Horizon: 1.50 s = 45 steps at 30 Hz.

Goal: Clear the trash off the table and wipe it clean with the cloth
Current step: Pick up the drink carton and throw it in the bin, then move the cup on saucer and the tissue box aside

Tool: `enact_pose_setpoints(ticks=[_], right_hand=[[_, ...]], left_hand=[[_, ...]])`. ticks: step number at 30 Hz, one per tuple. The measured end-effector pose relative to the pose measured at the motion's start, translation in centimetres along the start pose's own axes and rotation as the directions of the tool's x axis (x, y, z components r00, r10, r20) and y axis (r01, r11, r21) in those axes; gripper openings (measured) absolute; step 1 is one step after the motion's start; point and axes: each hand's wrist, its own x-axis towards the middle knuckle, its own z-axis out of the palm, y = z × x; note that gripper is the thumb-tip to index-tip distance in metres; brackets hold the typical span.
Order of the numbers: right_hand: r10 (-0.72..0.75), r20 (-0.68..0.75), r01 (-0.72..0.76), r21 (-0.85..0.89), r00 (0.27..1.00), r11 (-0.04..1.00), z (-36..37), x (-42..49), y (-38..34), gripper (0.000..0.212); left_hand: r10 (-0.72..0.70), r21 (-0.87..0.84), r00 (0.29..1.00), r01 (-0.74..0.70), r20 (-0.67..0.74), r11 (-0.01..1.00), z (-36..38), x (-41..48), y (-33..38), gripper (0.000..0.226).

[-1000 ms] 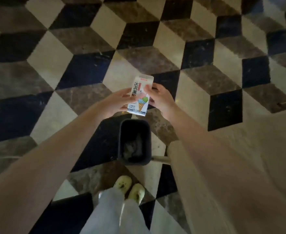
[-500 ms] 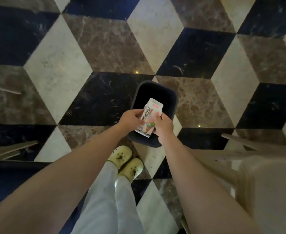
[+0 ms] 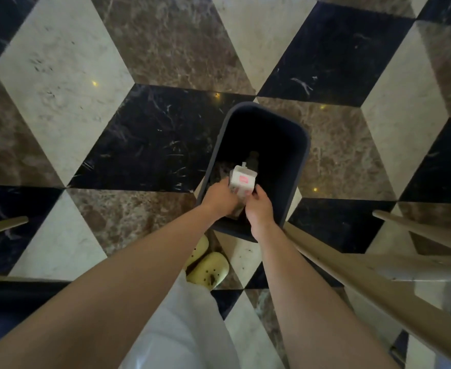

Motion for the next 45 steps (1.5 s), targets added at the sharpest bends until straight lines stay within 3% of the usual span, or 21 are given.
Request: enact_pose_setpoints(ticks=[5, 10, 15, 21, 27, 32, 36, 38, 41, 45], right_hand=[[0.127, 0.022, -0.126, -0.058, 0.992, 0.99, -1.3, 0.8, -0.1, 0.052], [-0.012, 0.084, 0.038, -0.307, 0.996, 0.951, -3.0, -1.8, -1.3, 0.051], [-0.172, 0.181, 0.246, -0.566, 0.968, 0.787, -4.5, -5.9, -5.2, 0.067], [-0.207, 0.221, 0.302, -0.649, 0.953, 0.698, -7.0, -12.5, -12.5, 0.079], [-0.211, 0.315, 0.368, -0.614, 0.925, 0.698, -13.5, -22.2, -20.0, 0.072], [-0.183, 0.3, 0.343, -0.666, 0.936, 0.663, -21.7, -31.4, -24.9, 0.071], [-0.125, 0.256, 0.263, -0.63, 0.959, 0.731, -29.0, -39.2, -27.3, 0.067], [-0.137, 0.209, 0.238, -0.611, 0.968, 0.755, -32.8, -42.2, -27.5, 0.062], [-0.15, 0.122, 0.193, -0.582, 0.981, 0.79, -38.2, -45.9, -25.6, 0.06], [-0.152, -0.037, 0.113, -0.501, 0.988, 0.858, -44.9, -51.0, -20.5, 0.059]], left_hand=[[-0.041, 0.092, 0.997, 0.035, 0.065, 0.995, -1.1, 0.4, -0.2, 0.048], [-0.033, 0.231, 0.987, -0.005, 0.158, 0.973, -4.1, -1.6, 1.5, 0.037], [0.011, 0.419, 0.986, -0.079, 0.164, 0.904, -7.8, -5.0, 5.0, 0.041], [0.089, 0.602, 0.984, -0.164, 0.153, 0.782, -13.0, -10.0, 11.4, 0.044], [0.114, 0.769, 0.977, -0.213, 0.181, 0.603, -18.1, -17.8, 21.7, 0.036], [0.055, 0.572, 0.972, -0.18, 0.228, 0.8, -20.6, -25.1, 30.3, 0.038], [0.165, 0.484, 0.944, -0.29, 0.284, 0.825, -19.5, -31.5, 38.6, 0.043], [0.279, 0.52, 0.911, -0.403, 0.303, 0.753, -17.5, -34.3, 42.4, 0.042], [0.418, 0.604, 0.818, -0.574, 0.394, 0.554, -14.2, -38.7, 46.8, 0.042], [0.464, 0.623, 0.7, -0.706, 0.543, 0.336, -9.1, -44.5, 50.9, 0.04]])
